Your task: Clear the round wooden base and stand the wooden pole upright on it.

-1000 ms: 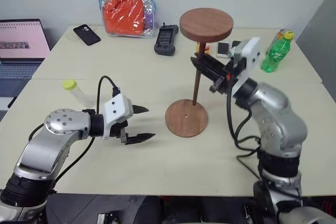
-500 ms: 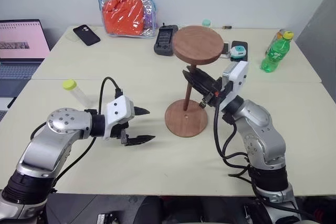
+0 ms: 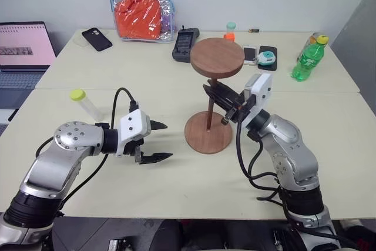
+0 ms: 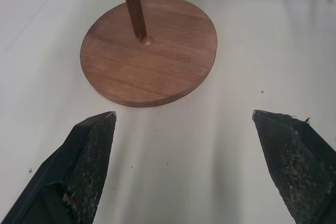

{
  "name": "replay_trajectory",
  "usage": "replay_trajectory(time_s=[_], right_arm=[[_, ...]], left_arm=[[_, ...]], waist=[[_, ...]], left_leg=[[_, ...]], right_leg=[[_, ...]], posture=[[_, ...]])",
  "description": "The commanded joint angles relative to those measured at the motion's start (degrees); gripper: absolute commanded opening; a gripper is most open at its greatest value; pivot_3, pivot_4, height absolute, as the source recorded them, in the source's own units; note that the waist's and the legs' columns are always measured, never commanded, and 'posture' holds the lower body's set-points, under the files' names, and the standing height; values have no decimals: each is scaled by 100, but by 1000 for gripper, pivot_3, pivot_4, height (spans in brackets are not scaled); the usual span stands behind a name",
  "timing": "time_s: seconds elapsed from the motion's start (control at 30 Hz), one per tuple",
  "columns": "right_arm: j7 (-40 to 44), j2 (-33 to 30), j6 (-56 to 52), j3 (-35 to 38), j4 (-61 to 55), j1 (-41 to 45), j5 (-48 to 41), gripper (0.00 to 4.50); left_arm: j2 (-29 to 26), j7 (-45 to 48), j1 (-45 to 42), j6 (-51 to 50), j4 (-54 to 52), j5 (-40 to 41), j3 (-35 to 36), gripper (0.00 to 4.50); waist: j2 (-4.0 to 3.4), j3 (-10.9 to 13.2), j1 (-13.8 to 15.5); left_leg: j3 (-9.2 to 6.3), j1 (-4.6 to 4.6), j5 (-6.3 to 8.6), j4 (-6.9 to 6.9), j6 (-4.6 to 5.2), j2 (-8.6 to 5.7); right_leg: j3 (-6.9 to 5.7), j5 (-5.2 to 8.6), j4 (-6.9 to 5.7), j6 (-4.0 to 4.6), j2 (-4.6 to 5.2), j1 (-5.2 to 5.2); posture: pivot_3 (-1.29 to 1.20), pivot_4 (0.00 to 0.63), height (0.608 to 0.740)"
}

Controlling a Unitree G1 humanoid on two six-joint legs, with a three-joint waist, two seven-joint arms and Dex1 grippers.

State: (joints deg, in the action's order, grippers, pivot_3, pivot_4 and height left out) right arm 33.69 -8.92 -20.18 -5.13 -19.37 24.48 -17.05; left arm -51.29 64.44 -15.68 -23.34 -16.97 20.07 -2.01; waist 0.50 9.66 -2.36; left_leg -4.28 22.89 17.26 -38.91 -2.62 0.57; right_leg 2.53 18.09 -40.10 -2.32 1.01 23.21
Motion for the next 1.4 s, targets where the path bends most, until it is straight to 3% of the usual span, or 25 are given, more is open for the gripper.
replay_trajectory(time_s=[0.03, 0.93, 1.4], right_arm=[[23, 5, 258, -101, -20, 20, -45, 236], [126, -342, 117, -296, -110, -177, -251, 236], [-242, -403, -304, -337, 416, -198, -91, 236]], left_arm=[[16, 12, -59, 79, -6, 13, 51, 4346], [58, -1, -87, 97, -18, -27, 5, 4346], [154, -97, -132, -79, -106, 147, 130, 4346]], waist=[[0, 0, -1], [1, -1, 3], [4, -13, 5]], left_leg=[[1, 0, 0, 0, 0, 0], [0, -1, 0, -1, 1, 0], [-1, -4, 0, -2, 1, -1]], right_leg=[[0, 0, 0, 0, 0, 0], [0, 0, 0, 0, 0, -2], [-1, 0, 0, 0, 0, -7]], posture=[[0, 150, 740], [0, 150, 740], [0, 150, 740]])
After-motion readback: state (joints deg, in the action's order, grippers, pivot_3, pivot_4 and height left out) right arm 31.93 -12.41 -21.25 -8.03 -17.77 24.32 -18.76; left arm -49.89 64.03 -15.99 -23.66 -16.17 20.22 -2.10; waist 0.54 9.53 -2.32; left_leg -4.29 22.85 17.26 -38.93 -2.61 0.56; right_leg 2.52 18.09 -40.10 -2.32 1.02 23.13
